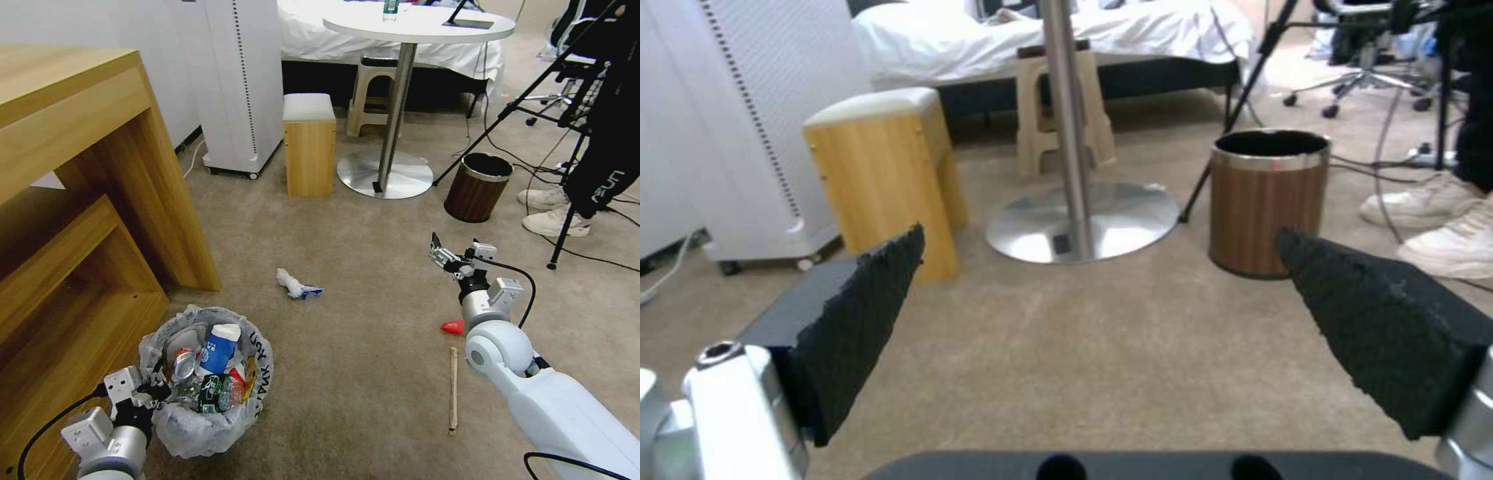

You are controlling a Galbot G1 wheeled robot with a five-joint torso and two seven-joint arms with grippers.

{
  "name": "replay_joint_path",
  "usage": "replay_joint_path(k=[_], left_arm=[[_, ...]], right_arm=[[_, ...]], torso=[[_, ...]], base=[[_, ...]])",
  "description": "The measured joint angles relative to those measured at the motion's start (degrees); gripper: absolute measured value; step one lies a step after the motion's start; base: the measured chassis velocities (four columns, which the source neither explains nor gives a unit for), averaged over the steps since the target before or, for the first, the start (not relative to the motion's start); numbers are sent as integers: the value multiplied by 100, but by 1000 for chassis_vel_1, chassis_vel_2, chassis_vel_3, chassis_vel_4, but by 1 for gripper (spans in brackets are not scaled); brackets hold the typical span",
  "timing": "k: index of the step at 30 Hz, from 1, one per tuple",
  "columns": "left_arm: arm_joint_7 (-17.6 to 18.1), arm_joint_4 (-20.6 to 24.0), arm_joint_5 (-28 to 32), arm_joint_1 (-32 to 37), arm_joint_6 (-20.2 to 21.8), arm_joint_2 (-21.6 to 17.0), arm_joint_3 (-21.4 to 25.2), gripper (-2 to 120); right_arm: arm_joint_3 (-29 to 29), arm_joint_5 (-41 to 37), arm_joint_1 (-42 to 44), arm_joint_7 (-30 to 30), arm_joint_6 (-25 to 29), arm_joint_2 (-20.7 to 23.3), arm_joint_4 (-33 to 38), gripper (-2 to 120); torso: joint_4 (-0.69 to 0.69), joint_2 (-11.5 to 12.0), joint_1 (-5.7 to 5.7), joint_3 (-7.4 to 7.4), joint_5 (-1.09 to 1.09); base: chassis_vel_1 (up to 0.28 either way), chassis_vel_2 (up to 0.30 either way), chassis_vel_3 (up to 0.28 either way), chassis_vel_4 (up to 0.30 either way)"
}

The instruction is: Pick up the trash bin and place the garbage on the floor into it.

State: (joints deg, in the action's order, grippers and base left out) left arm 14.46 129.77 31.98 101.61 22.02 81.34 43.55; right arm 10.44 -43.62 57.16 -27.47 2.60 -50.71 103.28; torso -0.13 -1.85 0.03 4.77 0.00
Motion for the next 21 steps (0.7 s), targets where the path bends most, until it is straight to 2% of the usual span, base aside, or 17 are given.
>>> replay_joint_path(k=[14,21], left_arm=[[17,8,32,-7,-10,-48,13,1],[34,-47,62,-60,-19,-53,12,1]], right_arm=[[-37,38,-50,-1,2,-39,-35,100],[-41,61,-39,4,3,-47,-86,100]], torso=[[-1,0,0,0,0],[1,0,0,0,0]], base=[[-51,-57,-56,-56],[0,0,0,0]])
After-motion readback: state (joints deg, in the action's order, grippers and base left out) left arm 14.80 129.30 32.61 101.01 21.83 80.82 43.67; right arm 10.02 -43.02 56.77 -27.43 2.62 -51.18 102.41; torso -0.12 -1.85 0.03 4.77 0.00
